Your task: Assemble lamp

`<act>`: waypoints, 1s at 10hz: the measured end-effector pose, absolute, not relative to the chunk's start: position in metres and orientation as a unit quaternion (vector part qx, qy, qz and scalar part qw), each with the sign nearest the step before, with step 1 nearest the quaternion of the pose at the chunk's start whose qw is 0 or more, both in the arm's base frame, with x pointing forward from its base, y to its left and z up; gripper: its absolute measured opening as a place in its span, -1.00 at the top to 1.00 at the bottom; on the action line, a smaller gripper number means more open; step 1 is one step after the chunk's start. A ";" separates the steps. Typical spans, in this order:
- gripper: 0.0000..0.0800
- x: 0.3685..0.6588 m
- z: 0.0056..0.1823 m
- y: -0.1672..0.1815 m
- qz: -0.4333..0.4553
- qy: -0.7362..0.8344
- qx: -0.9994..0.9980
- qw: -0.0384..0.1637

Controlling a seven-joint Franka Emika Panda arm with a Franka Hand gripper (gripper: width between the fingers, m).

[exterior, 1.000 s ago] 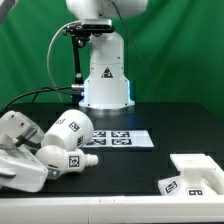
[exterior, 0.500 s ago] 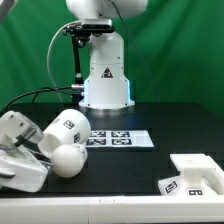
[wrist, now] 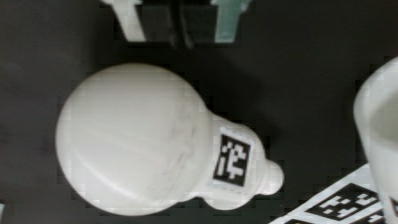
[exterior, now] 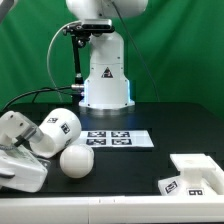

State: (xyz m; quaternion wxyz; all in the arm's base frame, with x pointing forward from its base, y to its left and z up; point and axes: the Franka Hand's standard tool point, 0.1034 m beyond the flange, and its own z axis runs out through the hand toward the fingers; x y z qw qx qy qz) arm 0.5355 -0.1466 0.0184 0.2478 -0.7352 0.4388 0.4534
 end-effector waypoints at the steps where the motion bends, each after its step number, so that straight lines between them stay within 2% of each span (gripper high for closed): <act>1: 0.99 0.535 0.018 -0.147 0.453 0.439 -0.735 0.248; 4: 1.00 0.536 0.019 -0.147 0.454 0.438 -0.735 0.248; 5: 0.69 0.538 0.024 -0.143 0.458 0.432 -0.736 0.250; 6: 0.69 0.541 0.034 -0.139 0.464 0.418 -0.739 0.253; 7: 0.22 0.547 0.045 -0.137 0.466 0.401 -0.747 0.255; 8: -0.11 0.551 0.058 -0.134 0.464 0.370 -0.762 0.258; 9: -0.11 0.552 0.073 -0.127 0.459 0.342 -0.780 0.253; 10: -0.55 0.549 0.075 -0.122 0.455 0.344 -0.781 0.254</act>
Offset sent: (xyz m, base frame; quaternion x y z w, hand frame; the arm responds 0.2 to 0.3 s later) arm 0.0000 0.0000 0.0000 0.0000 0.0000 0.0000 1.0000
